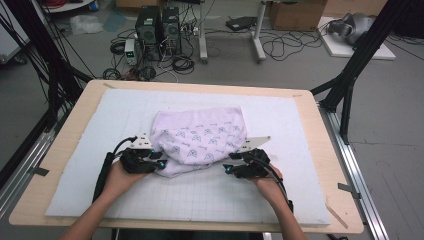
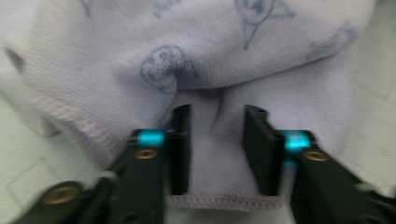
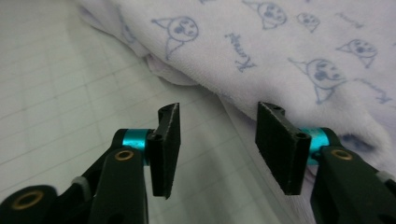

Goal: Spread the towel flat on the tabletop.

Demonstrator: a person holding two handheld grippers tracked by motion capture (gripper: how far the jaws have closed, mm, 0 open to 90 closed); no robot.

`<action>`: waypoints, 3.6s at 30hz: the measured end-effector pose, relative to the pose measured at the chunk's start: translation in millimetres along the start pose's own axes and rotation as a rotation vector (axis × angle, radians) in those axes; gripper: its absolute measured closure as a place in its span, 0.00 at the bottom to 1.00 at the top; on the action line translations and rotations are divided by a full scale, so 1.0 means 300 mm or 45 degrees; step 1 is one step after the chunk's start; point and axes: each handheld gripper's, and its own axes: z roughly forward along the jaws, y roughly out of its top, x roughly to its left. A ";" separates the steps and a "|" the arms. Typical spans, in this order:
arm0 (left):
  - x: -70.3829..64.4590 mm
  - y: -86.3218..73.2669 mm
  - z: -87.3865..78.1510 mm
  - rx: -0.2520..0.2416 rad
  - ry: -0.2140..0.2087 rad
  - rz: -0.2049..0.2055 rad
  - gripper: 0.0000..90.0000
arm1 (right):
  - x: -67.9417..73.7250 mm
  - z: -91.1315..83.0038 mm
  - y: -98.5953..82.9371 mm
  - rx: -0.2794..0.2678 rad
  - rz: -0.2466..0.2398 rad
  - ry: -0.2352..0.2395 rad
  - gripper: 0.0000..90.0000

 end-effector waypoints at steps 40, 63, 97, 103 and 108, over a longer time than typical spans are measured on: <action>-0.017 0.011 0.004 -0.004 0.013 0.002 0.87 | -0.010 0.123 0.052 0.012 -0.058 -0.030 0.86; -0.044 0.091 -0.175 -0.146 0.037 0.066 0.95 | -0.002 -0.152 0.169 -0.094 -0.094 0.017 0.96; 0.032 0.115 -0.008 -0.095 0.078 -0.041 0.97 | -0.032 -0.042 0.094 -0.009 -0.069 0.031 0.94; 0.095 0.169 0.047 -0.085 0.132 -0.117 0.97 | -0.163 0.043 0.107 0.088 0.046 -0.057 0.94; 0.111 0.157 0.036 -0.086 0.121 -0.137 0.90 | -0.193 0.092 0.090 0.122 0.091 -0.059 0.85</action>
